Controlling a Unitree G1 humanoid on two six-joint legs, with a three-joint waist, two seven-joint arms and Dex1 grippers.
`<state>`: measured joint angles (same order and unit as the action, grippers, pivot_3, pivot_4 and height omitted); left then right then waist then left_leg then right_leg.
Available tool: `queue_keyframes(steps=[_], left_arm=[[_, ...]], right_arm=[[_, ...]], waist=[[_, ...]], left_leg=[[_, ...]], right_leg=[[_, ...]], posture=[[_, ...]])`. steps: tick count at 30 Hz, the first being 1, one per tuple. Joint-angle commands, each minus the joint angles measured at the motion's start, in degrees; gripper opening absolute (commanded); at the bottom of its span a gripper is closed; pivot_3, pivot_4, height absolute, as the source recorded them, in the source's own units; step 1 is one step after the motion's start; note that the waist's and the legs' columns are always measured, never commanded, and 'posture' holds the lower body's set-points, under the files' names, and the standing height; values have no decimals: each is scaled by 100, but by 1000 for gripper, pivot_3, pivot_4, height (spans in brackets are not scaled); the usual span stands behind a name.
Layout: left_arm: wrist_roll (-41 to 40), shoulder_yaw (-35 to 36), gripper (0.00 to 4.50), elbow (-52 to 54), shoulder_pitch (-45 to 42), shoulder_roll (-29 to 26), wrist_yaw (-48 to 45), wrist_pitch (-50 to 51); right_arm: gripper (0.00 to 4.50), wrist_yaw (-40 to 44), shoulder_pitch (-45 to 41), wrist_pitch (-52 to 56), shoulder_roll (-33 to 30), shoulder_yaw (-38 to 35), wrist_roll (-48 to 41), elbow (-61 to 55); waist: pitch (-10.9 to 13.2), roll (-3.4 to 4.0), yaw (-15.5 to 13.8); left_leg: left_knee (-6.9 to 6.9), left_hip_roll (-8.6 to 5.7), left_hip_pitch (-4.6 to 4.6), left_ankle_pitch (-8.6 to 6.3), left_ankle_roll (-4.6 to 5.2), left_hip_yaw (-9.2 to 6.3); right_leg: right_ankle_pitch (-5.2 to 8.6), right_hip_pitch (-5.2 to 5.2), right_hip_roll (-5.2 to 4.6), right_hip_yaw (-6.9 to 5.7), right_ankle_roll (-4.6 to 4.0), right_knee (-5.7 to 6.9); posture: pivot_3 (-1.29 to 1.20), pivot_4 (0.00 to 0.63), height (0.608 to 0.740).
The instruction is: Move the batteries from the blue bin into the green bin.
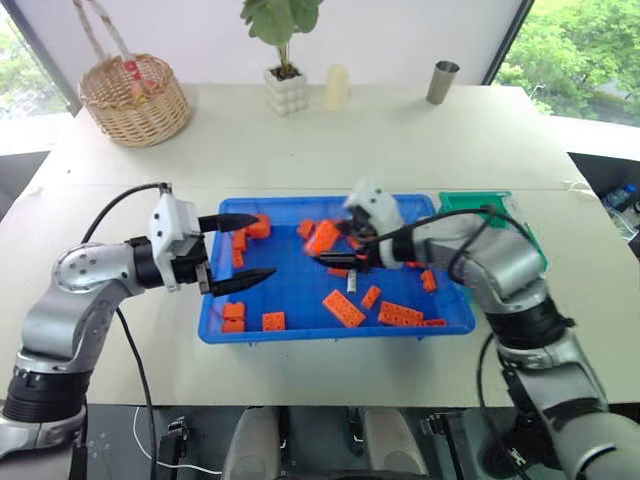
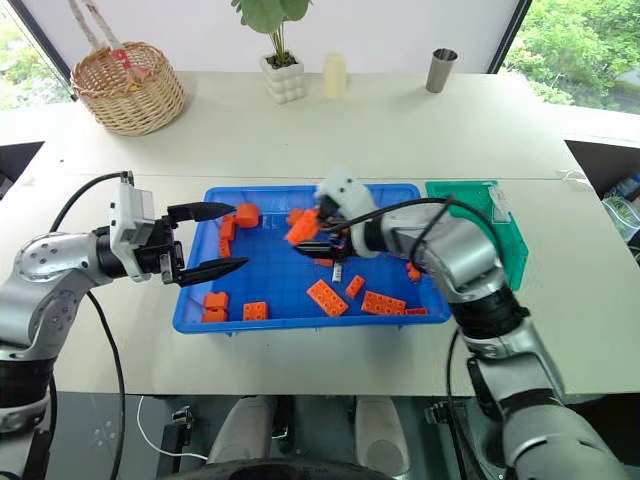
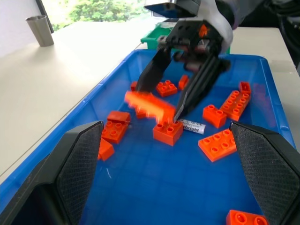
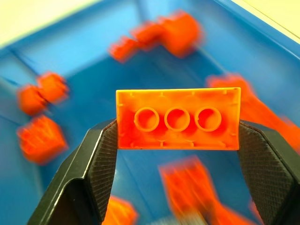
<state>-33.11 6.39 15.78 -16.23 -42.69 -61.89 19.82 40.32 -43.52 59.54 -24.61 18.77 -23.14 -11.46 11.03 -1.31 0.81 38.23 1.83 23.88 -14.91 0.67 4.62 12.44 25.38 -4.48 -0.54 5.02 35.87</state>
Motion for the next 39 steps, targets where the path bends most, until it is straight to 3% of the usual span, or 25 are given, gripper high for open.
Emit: queue_keyframes(steps=[1,3,12,17,21,27,33,36,39], left_arm=[[-6,48,4500,84,-72,-7,26,-26],[-18,71,4500,97,-68,-20,33,-17],[-54,133,4500,222,112,-23,114,-13],[-29,94,4500,133,72,-18,74,-46],[-5,34,4500,55,-25,12,53,-58],[8,-25,4500,-56,-148,11,-39,-87],[15,-38,4500,-102,-259,-9,-66,-56],[8,-20,4500,-86,-265,-28,-57,-30],[-3,1,4500,-40,-229,-41,-37,-8]], right_arm=[[3629,190,-120,-222,-109,245,178,27],[4466,215,-154,-183,-226,71,144,-18],[4466,33,551,1025,-1121,-1014,-407,-1163],[4466,-445,1195,1791,-921,-1668,-667,-1627],[4466,-878,1700,1835,-572,-1605,-612,-1760],[4466,-1282,1797,1738,-56,-1373,-516,-1505],[4466,-1304,1760,1067,-242,-836,-125,-982],[3601,-1205,1787,828,-383,-679,-28,-943],[2153,-1145,1822,799,-438,-722,-80,-1019]], waist=[[0,0,-32],[0,0,-31],[-1,-2,-10],[-1,-2,3],[-3,-4,-1],[-2,-4,3],[-4,-6,-2],[-4,-7,0],[-5,-8,0]], left_leg=[[2,-1,0,0,0,1],[6,-1,5,0,-1,1],[4,0,3,0,0,-4],[4,3,-8,0,-1,-8],[4,2,-10,0,-1,-9],[4,1,-10,1,-1,-7],[5,-1,-11,1,-1,-7],[5,-1,-15,1,-1,-7],[4,0,-16,1,-1,-7]], right_leg=[[0,-1,-2,-2,0,3],[1,-1,-13,-5,-1,3],[1,-1,-7,-12,-1,4],[2,-1,-6,-9,-3,13],[3,-2,-7,-8,-5,11],[3,-2,-7,-5,-5,12],[7,-5,-6,-6,-11,11],[7,-8,-6,-6,-12,10],[7,-9,-6,-6,-11,11]], posture=[[0,150,736],[0,150,736],[0,150,736],[0,150,736],[0,150,736],[0,150,736],[0,150,736],[0,150,736],[0,150,736]])
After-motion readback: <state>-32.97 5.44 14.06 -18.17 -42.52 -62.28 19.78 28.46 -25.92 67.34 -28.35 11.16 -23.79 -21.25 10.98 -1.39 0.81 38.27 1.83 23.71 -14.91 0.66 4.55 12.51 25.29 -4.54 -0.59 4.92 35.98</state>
